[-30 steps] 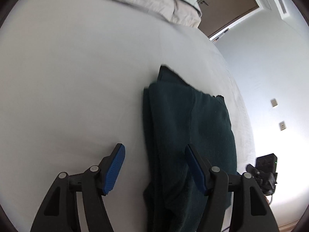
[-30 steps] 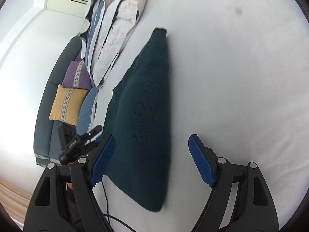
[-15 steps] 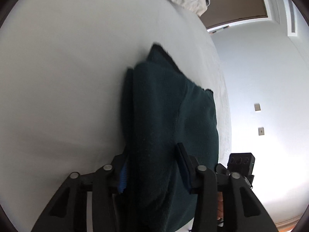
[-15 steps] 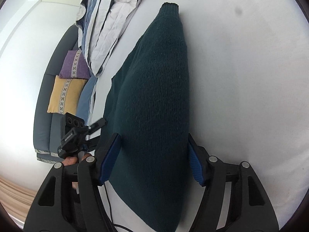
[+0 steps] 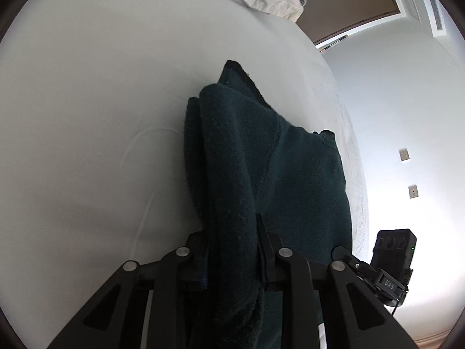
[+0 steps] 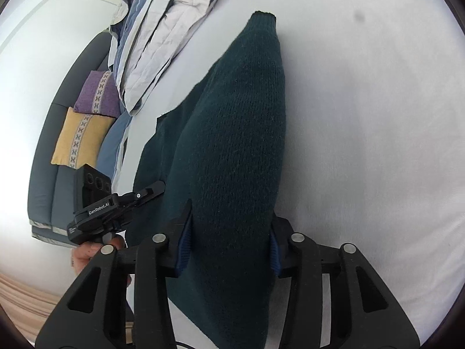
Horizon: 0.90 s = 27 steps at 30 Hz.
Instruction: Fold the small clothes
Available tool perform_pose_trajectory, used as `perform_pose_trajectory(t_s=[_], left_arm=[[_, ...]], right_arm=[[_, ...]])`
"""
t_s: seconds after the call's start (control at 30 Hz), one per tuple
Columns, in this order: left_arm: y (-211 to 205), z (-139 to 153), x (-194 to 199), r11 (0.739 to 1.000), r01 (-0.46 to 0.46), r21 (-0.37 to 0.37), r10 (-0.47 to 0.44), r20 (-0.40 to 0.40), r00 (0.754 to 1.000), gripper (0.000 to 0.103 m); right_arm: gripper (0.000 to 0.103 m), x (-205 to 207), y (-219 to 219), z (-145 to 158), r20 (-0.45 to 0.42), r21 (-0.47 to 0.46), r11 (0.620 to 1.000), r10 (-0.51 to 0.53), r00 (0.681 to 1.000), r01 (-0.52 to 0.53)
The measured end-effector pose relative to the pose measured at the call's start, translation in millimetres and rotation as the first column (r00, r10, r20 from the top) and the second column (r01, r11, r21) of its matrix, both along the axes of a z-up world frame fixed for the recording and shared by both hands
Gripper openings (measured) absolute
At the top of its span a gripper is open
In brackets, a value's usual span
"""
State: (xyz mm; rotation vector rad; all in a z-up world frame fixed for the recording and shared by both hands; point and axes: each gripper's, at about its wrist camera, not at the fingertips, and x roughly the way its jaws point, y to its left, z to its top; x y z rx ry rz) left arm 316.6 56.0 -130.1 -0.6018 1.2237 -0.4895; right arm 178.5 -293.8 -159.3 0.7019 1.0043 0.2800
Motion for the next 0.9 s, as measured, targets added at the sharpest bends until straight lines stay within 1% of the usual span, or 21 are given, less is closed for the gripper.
perform_pose_trajectory(t_s=[0.1, 0.2, 0.3, 0.33, 0.43, 0.53, 0.67, 0.77, 0.87, 0.9], left_arm=[[-5, 20, -23, 1.0, 0.017, -0.001, -0.017, 0.026, 1.0, 0.025], [-13, 41, -60, 0.998, 0.05, 0.03, -0.052, 0.069, 0.996, 0.025], [-20, 60, -106, 0.996, 0.076, 0.05, -0.081, 0.113, 0.99, 0.025], [-22, 64, -120, 0.995, 0.083, 0.056, -0.09, 0.123, 0.988, 0.025], [-32, 71, -166, 0.99, 0.118, 0.077, -0.129, 0.15, 0.98, 0.025], [-43, 74, -203, 0.985, 0.144, 0.097, -0.159, 0.167, 0.973, 0.025], [-53, 71, -238, 0.983, 0.161, 0.088, -0.173, 0.161, 0.972, 0.025], [-60, 65, -254, 0.982, 0.169, 0.079, -0.18, 0.154, 0.972, 0.025], [-67, 58, -260, 0.984, 0.169, 0.058, -0.176, 0.15, 0.973, 0.025], [-65, 53, -260, 0.984, 0.17, 0.061, -0.177, 0.153, 0.972, 0.026]], right_arm=[[0.037, -18, 3, 20, 0.032, -0.015, 1.0, 0.016, 0.999, -0.016], [0.037, -48, 2, 40, 0.058, -0.002, 1.0, 0.022, 0.998, -0.021], [0.037, -95, 6, 57, 0.086, -0.014, 0.999, 0.042, 0.995, -0.041], [0.037, -108, 8, 61, 0.093, -0.025, 0.998, 0.051, 0.994, -0.049], [0.037, -164, 13, 69, 0.116, -0.053, 0.997, 0.064, 0.991, -0.058], [0.037, -207, 12, 69, 0.127, -0.052, 0.997, 0.065, 0.99, -0.059], [0.037, -257, 7, 57, 0.116, -0.022, 0.999, 0.037, 0.993, -0.035], [0.037, -286, 0, 45, 0.112, 0.005, 1.0, 0.022, 0.993, -0.022], [0.037, -302, -8, 33, 0.114, 0.024, 1.0, 0.009, 0.993, -0.012], [0.037, -304, -10, 29, 0.114, 0.031, 0.999, 0.01, 0.993, -0.013]])
